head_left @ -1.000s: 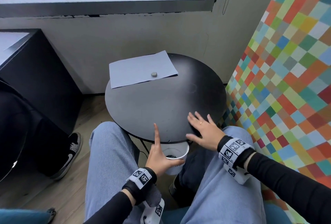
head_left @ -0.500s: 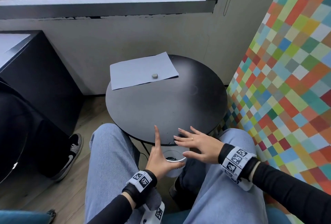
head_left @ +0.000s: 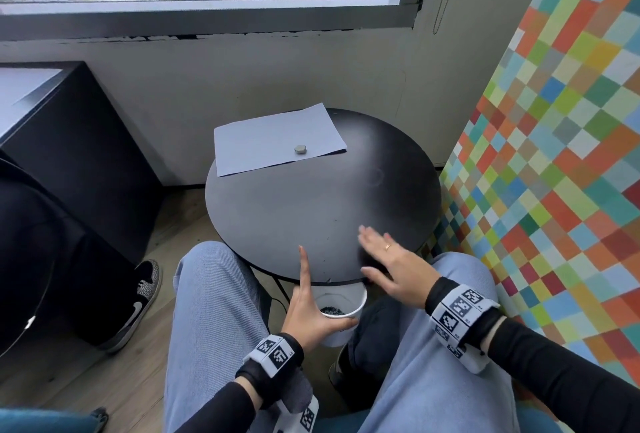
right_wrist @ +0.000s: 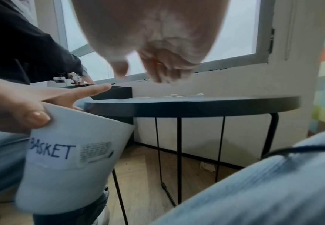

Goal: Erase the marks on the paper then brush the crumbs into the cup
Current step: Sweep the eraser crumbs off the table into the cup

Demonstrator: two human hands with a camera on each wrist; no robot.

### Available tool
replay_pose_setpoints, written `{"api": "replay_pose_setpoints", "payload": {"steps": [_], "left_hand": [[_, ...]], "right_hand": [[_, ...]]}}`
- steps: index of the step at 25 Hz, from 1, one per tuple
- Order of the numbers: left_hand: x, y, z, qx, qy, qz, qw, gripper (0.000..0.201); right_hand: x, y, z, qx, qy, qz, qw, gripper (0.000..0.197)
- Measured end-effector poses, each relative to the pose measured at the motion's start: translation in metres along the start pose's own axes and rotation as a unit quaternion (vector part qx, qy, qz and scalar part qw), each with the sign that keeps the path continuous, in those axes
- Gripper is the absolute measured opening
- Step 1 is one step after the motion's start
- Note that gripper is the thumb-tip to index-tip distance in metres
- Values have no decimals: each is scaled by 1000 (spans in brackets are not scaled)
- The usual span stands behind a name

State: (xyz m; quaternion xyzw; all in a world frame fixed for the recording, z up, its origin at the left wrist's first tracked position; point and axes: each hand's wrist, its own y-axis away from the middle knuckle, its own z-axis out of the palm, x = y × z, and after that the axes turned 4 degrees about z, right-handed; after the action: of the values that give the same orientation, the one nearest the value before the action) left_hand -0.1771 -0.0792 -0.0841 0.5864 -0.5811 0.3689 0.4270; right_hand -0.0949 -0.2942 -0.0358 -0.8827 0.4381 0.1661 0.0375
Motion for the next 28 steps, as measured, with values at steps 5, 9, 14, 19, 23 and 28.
{"api": "replay_pose_setpoints", "payload": {"steps": [5, 9, 14, 19, 23, 28], "left_hand": [[-1, 2, -3, 7, 7, 0, 1000, 153], [3, 0, -5, 23, 4, -21, 1000, 154], [5, 0, -5, 21, 10, -29, 999, 154], [6, 0, -5, 21, 18, -36, 999, 153], [8, -1, -6, 20, 19, -42, 999, 153], [7, -1, -6, 19, 14, -51, 998, 155]], "right_hand": [[-11, 4, -6, -89, -133, -78, 984, 53], [11, -36, -48, -5, -114, 79, 990, 63], [64, -111, -94, -79, 95, 144, 982, 76], [91, -164, -84, -143, 121, 198, 962, 80], [94, -187, -76, -144, 94, 224, 959, 82], [65, -169, -49, -191, 77, 13, 978, 77]]}}
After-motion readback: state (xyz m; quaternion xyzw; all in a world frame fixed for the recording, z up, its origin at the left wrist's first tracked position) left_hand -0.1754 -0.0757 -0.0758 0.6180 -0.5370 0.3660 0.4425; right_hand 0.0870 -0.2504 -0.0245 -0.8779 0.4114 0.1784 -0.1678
